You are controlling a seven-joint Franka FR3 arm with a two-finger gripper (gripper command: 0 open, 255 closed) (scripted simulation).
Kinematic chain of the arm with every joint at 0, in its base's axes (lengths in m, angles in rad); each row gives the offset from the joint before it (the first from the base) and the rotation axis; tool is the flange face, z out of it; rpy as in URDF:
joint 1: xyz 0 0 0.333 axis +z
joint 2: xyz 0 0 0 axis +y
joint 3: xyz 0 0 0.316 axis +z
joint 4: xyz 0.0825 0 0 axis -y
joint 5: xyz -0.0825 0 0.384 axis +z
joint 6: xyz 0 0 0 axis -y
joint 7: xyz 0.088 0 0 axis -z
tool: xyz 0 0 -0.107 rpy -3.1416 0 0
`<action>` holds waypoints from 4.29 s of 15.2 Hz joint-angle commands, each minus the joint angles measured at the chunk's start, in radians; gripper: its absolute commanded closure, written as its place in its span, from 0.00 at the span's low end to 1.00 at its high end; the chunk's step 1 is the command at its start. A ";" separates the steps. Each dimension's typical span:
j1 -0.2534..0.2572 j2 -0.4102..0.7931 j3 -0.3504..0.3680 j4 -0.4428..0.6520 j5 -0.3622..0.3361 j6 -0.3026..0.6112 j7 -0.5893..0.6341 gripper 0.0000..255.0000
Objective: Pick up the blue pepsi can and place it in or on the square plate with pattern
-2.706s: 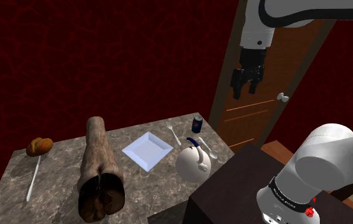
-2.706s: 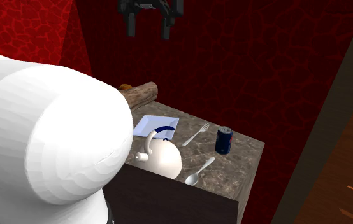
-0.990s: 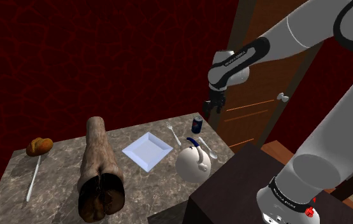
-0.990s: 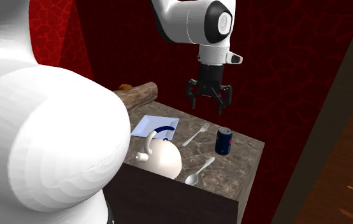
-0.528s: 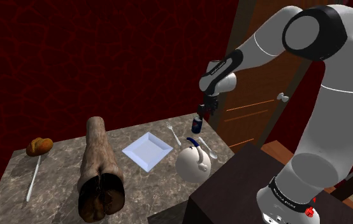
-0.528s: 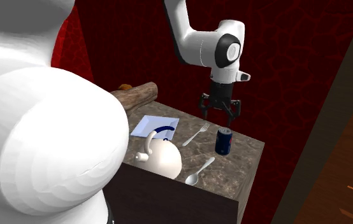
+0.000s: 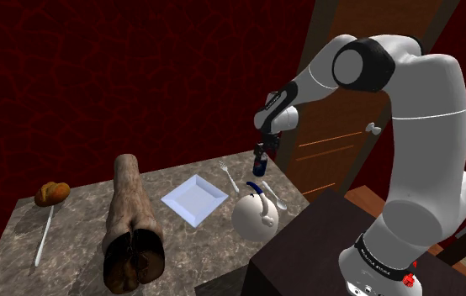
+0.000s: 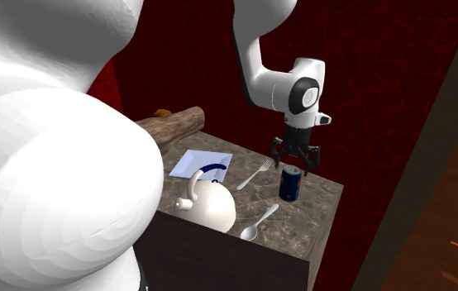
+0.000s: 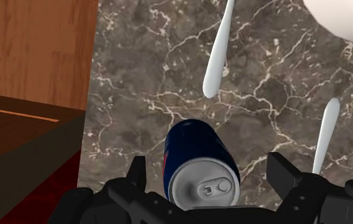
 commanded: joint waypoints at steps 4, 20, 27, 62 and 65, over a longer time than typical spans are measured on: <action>-0.010 0.064 0.011 0.023 0.012 0.043 -0.010 0.00; -0.013 0.094 0.016 0.031 0.017 0.065 -0.013 1.00; -0.009 0.058 0.010 0.020 0.011 0.040 -0.009 1.00; 0.357 -0.105 0.080 0.064 -0.074 -0.155 0.491 1.00; 0.404 -0.080 0.093 0.115 -0.081 -0.180 0.557 1.00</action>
